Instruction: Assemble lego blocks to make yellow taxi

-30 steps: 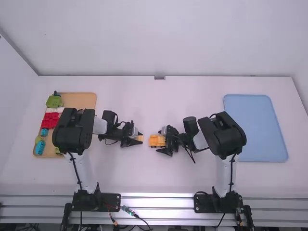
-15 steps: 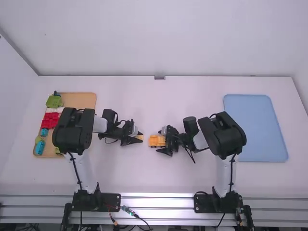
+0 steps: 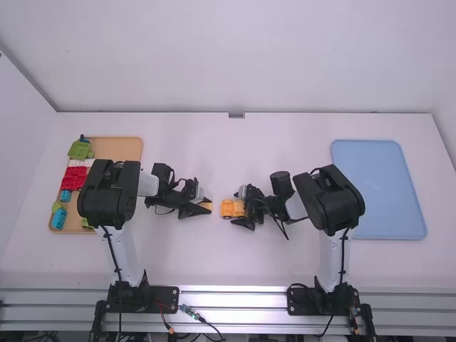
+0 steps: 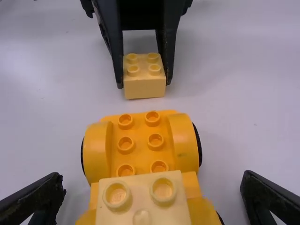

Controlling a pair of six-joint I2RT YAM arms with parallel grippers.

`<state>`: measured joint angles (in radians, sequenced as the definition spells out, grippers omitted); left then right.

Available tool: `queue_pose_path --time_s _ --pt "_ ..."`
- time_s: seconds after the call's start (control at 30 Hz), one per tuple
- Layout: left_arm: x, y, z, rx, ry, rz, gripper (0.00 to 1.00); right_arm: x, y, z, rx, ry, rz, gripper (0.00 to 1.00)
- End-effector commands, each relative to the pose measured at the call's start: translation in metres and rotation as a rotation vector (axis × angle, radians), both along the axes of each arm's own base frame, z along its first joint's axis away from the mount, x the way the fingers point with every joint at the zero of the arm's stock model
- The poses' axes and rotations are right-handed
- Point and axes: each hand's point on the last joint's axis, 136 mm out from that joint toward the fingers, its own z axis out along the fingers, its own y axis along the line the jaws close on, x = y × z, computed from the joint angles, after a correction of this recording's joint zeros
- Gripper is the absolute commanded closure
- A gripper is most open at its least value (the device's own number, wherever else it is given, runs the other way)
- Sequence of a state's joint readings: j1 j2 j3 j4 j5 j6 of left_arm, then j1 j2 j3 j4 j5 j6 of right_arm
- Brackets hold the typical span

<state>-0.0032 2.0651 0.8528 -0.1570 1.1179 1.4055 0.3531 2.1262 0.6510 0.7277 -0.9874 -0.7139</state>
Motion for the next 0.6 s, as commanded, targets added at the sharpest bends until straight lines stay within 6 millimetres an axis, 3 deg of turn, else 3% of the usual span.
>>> queue_pose_path --time_s 0.0,0.2,0.4,0.57 --pt "0.005 -0.002 0.018 -0.016 -0.033 -0.004 0.94 0.005 0.003 0.001 0.007 0.001 0.006 0.0" --pt "0.005 -0.002 0.032 -0.02 -0.05 -0.004 0.97 -0.002 0.009 0.0 0.005 -0.015 0.034 0.07" --pt "0.008 -0.005 0.039 -0.053 -0.037 0.01 0.98 -0.003 0.011 -0.005 -0.023 -0.026 0.027 0.29" --pt "0.005 -0.013 0.045 -0.088 -0.05 -0.017 0.98 -0.003 0.011 -0.005 -0.025 -0.023 0.024 0.39"
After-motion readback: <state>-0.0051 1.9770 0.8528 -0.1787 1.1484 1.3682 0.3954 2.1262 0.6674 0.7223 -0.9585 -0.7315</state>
